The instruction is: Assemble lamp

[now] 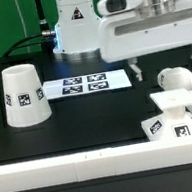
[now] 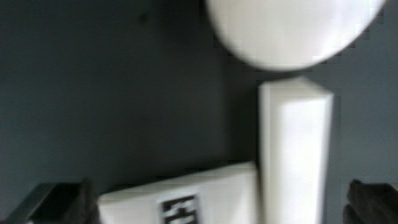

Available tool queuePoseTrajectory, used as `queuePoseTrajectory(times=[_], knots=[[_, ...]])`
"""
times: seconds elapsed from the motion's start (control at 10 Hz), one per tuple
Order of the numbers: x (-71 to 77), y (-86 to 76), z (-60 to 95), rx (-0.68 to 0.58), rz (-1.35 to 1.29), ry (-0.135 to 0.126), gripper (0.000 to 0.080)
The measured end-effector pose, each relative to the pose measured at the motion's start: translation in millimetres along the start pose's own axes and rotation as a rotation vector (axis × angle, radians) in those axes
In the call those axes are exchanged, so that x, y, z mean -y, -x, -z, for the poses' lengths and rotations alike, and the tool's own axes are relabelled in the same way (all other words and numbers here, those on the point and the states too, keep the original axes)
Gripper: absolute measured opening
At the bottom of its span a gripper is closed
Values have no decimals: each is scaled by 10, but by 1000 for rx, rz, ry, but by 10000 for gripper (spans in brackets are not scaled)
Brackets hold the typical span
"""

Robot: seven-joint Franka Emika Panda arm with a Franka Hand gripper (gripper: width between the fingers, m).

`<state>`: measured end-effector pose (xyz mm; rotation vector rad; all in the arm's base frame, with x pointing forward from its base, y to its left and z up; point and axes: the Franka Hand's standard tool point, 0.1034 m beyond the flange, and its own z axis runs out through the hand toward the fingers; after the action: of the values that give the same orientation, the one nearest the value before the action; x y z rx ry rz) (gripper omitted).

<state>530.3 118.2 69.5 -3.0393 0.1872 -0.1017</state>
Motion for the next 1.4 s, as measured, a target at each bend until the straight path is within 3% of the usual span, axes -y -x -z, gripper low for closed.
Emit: queuePoseTrajectory(times=[0.2, 0.7, 0.8, 1.0, 1.2, 1.4], knots=[[184, 96, -2, 27, 122, 16, 698], [180, 154, -52, 67, 165, 21, 698], [159, 247, -55, 173, 157, 41, 698], [220, 271, -84, 312, 120, 70, 698], [145, 353, -88, 419, 114, 90, 698], [142, 323, -114, 544, 107, 108, 698]])
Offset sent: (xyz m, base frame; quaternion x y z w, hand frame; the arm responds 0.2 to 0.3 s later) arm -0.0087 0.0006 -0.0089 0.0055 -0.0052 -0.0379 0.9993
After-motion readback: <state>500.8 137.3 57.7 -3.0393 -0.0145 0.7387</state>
